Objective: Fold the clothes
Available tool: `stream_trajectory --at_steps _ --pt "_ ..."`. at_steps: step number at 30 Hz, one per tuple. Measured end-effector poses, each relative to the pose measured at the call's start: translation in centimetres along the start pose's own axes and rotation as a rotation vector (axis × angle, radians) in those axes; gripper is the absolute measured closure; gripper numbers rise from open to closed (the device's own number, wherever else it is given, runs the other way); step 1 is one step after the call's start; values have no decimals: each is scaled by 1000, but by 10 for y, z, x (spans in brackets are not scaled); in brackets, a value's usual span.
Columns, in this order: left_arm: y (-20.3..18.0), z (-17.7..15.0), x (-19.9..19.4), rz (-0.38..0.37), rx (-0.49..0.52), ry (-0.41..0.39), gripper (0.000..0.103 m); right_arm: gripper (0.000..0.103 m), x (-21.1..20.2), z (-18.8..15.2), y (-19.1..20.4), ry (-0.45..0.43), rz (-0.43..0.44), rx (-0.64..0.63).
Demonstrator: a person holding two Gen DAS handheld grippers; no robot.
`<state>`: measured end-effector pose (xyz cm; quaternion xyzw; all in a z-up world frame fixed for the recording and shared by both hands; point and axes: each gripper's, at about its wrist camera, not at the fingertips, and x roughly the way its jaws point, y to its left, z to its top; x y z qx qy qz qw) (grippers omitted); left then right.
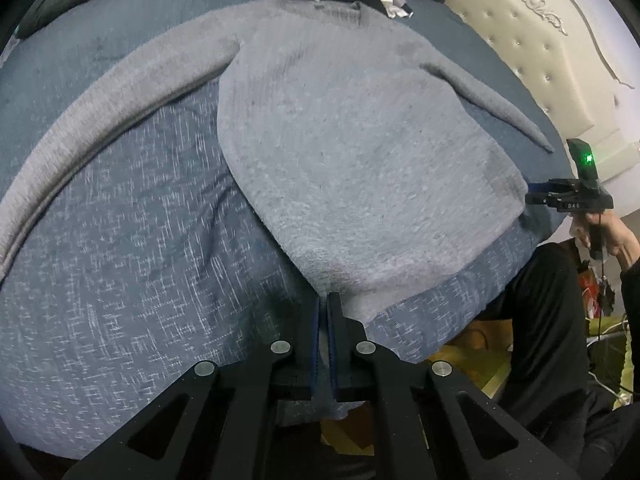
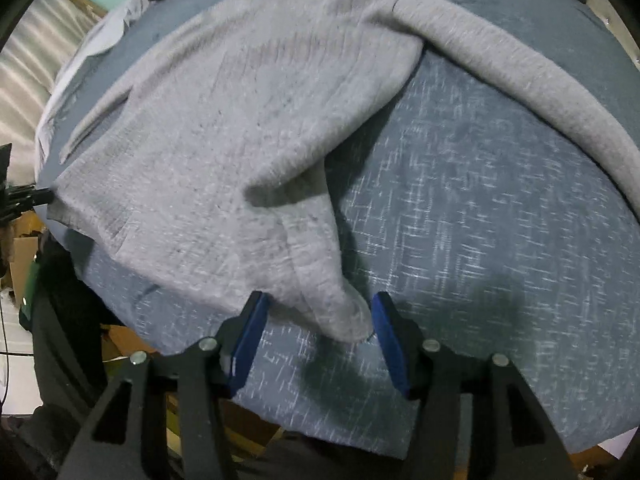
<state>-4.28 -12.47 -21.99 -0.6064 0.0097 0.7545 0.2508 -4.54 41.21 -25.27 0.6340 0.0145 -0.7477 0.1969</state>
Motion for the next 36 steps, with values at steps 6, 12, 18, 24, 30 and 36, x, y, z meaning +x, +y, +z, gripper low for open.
stream_trajectory --at_steps 6,12,18,24,30,36 --pt "19 -3 10 2 -55 29 62 48 7 5 5 20 -1 4" --pt "28 -8 34 -7 -88 74 52 48 13 4 11 41 9 -13" --pt "34 -9 55 3 -106 76 53 69 11 -1 15 11 30 -30" --pt "22 -8 53 24 -45 75 99 99 -8 -3 18 -39 37 -57" --pt "11 -4 17 11 -13 24 100 100 -47 -5 17 -104 70 -53" --pt "-3 -4 -26 6 27 -18 100 100 -86 -12 24 -151 141 -39"
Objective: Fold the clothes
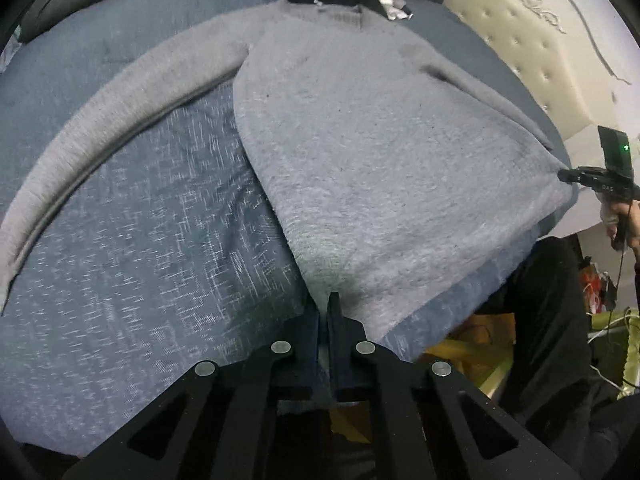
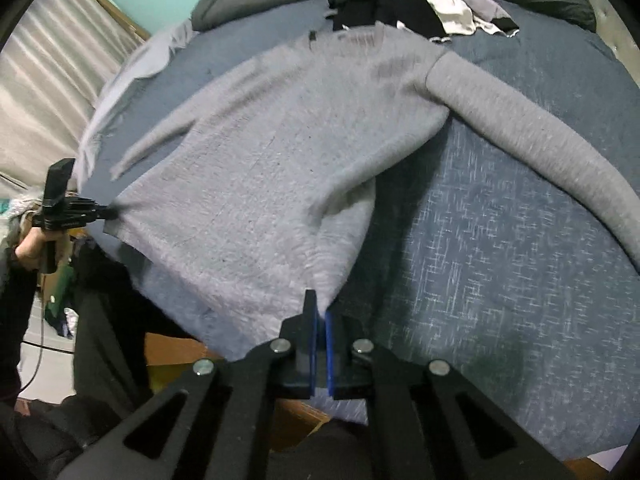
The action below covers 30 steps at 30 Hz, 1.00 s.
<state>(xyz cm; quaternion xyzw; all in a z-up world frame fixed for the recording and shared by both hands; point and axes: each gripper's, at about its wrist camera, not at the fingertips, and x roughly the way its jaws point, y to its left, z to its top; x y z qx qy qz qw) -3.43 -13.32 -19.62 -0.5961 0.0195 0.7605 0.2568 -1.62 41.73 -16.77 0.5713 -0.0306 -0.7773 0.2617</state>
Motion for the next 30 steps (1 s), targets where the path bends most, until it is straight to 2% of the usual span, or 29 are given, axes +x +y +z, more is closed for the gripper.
stream_trajectory --at_steps 3,9,14,19,22,24,26,28,30 --pt "3 -10 -6 -21 2 9 100 100 0 -17 -10 36 3 34" --pt "3 -18 22 -45 -18 63 100 100 45 -48 -37 149 -28 148" --pt "-4 -19 43 -40 -9 118 99 100 55 -49 -39 161 -36 151" --pt "5 -18 40 -48 -54 102 97 99 52 -45 -38 158 -32 143" --pt "11 -17 35 -41 -83 93 91 98 53 -47 -36 181 -56 154" --pt "17 -16 36 -43 -102 90 83 89 54 -46 -36 182 -75 172" --pt "21 -15 40 -42 -112 93 79 65 55 -44 -38 171 -67 198" --pt "22 -13 45 -49 -122 97 79 59 57 -40 -40 160 -58 221" --pt "20 -10 52 -49 -118 106 79 57 60 -36 -39 150 -48 237"
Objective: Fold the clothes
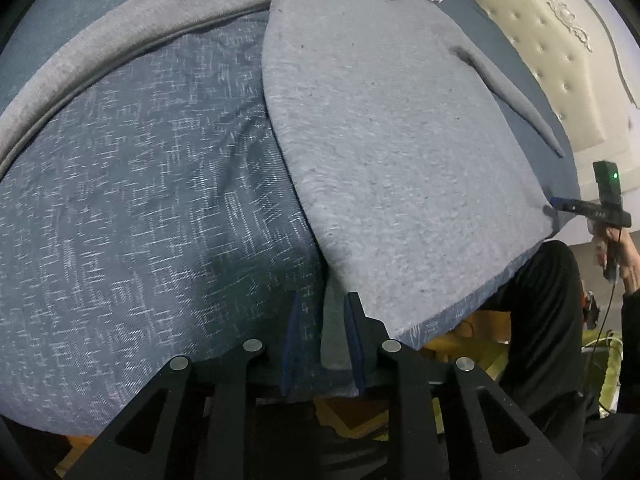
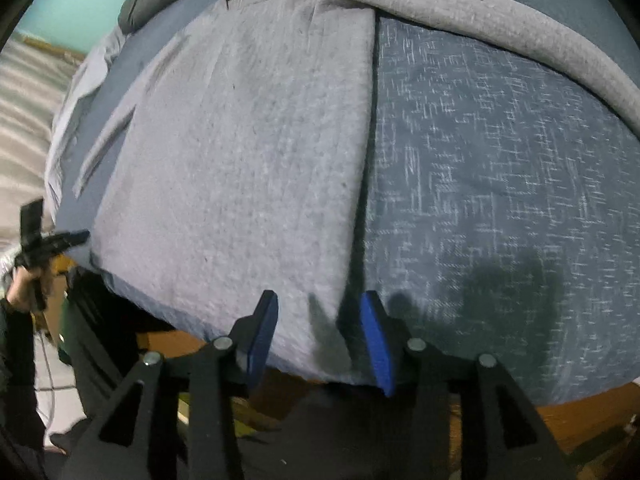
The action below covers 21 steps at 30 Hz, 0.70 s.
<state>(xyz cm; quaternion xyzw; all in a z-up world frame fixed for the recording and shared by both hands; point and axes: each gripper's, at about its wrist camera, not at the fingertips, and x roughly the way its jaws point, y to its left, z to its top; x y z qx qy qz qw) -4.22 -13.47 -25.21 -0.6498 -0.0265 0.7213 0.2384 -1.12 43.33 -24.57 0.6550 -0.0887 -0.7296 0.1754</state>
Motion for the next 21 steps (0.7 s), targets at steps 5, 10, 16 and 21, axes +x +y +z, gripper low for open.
stream_trajectory --at_steps 5,10,16,21 --pt "-8 9 12 -9 19 15 79 54 21 8 7 43 -38 -8" --pt "-10 7 21 31 43 27 80 65 36 4 7 61 -40 -11" --pt "-20 7 14 17 81 27 103 95 32 -4 13 19 -9 -38" --pt "-28 8 2 22 105 11 103 97 17 -7 19 -21 -4 -61"
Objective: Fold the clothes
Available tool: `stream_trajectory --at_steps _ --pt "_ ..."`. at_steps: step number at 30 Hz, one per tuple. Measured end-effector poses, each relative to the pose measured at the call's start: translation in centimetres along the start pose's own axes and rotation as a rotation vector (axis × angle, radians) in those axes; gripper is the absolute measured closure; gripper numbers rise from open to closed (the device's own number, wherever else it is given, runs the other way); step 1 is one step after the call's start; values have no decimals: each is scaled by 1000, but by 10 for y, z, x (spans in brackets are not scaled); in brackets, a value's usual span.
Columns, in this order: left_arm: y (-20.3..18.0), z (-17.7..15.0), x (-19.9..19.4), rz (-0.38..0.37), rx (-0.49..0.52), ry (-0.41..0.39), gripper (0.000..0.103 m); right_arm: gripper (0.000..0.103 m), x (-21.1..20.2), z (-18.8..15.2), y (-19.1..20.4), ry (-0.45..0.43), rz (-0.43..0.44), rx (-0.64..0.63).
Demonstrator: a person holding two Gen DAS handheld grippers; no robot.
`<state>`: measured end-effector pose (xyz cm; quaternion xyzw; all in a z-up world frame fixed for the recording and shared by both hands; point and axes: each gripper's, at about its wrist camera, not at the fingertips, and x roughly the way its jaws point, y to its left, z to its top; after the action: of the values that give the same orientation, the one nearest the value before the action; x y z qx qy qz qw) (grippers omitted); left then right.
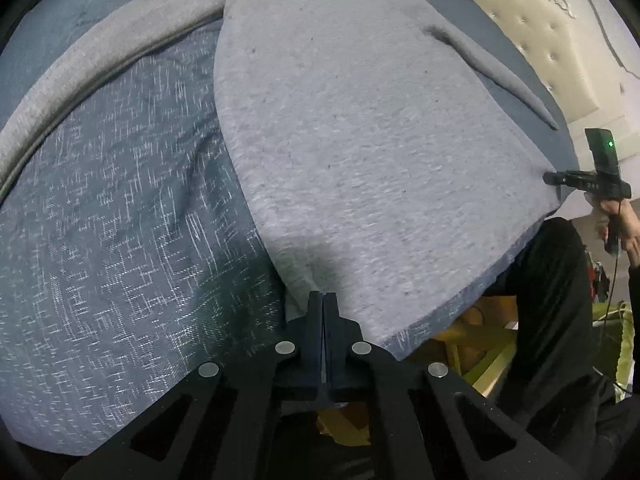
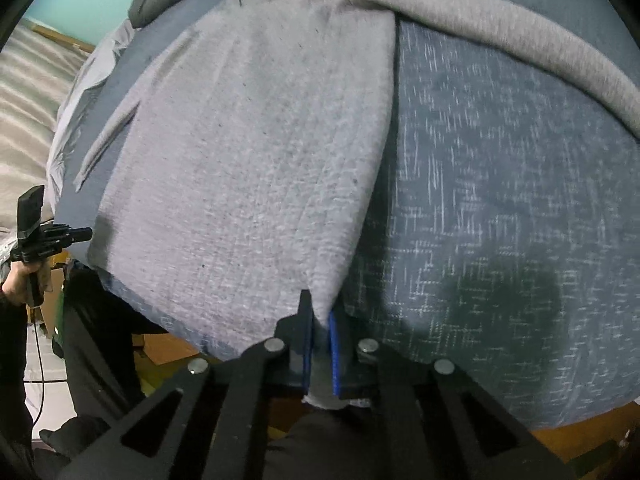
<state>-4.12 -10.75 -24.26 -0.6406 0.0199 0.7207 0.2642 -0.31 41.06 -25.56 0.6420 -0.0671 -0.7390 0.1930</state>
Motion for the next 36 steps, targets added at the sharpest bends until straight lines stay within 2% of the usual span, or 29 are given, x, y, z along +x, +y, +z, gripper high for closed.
stream_trajectory --at_steps 3,9,13,23,28,31,36 --pt "6 1 -1 18 -11 3 103 97 -6 3 -7 -9 -3 -6" --pt "12 -6 11 4 -29 40 100 97 -2 -2 -14 -1 2 2" --pt "15 -12 20 -3 -35 75 75 97 -3 -2 -14 4 3 -2" --pt "18 -23 16 -52 -39 75 66 97 -6 -3 -18 4 7 1" --pt "20 -26 23 -36 -30 82 67 97 -5 -3 -16 6 3 -4" --pt "21 -26 20 -33 -27 66 95 97 -8 -4 -16 1 -2 -13" --pt "17 -33 -10 -36 -1 12 97 99 -22 -9 -14 -11 -27 -51"
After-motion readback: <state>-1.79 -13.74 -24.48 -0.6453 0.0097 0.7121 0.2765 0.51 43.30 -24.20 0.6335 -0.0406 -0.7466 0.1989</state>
